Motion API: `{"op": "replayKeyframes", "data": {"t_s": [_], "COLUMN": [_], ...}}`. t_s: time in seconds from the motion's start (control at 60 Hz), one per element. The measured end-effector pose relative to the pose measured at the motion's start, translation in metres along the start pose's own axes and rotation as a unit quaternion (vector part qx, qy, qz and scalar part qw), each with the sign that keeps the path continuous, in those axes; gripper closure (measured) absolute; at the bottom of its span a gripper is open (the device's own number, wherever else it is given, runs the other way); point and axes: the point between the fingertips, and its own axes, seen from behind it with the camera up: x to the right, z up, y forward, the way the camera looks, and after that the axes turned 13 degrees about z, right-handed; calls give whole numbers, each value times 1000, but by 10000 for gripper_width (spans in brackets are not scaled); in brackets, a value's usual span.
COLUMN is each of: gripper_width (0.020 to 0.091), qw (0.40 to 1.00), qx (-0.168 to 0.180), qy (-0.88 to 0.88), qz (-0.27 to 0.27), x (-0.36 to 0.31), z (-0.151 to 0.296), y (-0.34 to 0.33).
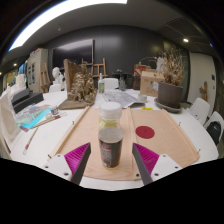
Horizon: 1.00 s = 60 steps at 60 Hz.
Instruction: Pour water
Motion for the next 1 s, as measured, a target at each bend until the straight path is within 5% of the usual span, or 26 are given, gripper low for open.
{"op": "replayKeyframes", "data": {"t_s": [0.067,0.217,0.433,0.683,1.0], "gripper_width": [309,655,811,849,849], "qw": [1000,1000,999,997,946], "qx": [14,18,24,14,-14], "qy": [-6,-12,-3,-35,-244], "qz": [-8,-20,-20,-64,-212], "x": [2,10,11,35,148], "z": [3,-6,-2,32,152], "y": [20,47,45,32,14]}}
